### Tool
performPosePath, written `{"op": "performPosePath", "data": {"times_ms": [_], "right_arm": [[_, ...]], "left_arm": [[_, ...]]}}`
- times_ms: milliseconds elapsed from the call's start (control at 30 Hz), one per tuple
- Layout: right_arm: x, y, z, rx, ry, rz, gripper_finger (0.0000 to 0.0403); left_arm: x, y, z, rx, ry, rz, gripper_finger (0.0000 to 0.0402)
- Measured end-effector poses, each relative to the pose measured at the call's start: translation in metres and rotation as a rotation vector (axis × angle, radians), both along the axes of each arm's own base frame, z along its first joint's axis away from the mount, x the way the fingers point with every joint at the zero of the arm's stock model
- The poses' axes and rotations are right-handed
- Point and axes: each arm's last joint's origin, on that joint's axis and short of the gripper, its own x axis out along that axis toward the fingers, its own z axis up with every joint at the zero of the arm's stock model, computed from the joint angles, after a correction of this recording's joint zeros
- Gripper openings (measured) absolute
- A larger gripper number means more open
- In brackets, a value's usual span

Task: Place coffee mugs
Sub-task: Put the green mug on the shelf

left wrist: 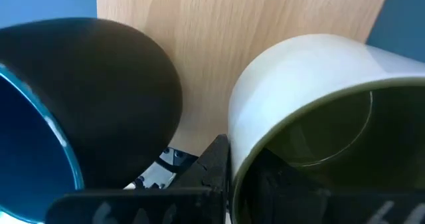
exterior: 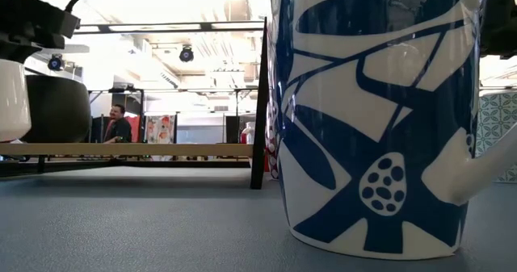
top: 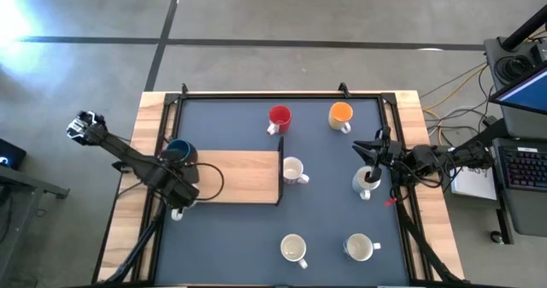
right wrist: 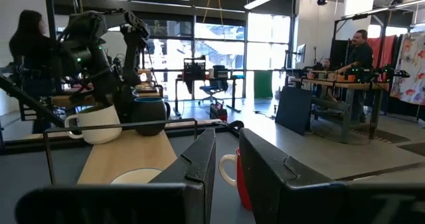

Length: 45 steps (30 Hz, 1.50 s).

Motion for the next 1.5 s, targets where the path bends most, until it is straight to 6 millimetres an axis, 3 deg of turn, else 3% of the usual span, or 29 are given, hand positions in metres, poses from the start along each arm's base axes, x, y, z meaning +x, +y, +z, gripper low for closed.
{"op": "performPosePath", "data": {"times_ms": [700, 1100, 1500], "right_arm": [[0.0, 0.0, 0.0, 0.0, 0.0, 0.0, 0.0059], [0.0, 0.0, 0.0, 0.0, 0.0, 0.0, 0.0059], [0.0, 0.0, 0.0, 0.0, 0.0, 0.0, 0.0059]], "left_arm": [[-0.01, 0.008, -0.004, 0.089, 0.017, 0.069, 0.0024], [-0.01, 0.01, -0.005, 0.145, -0.018, 0.095, 0.0066], [-0.008, 0.008, 0.01, 0.121, -0.042, 0.123, 0.0068]]}}
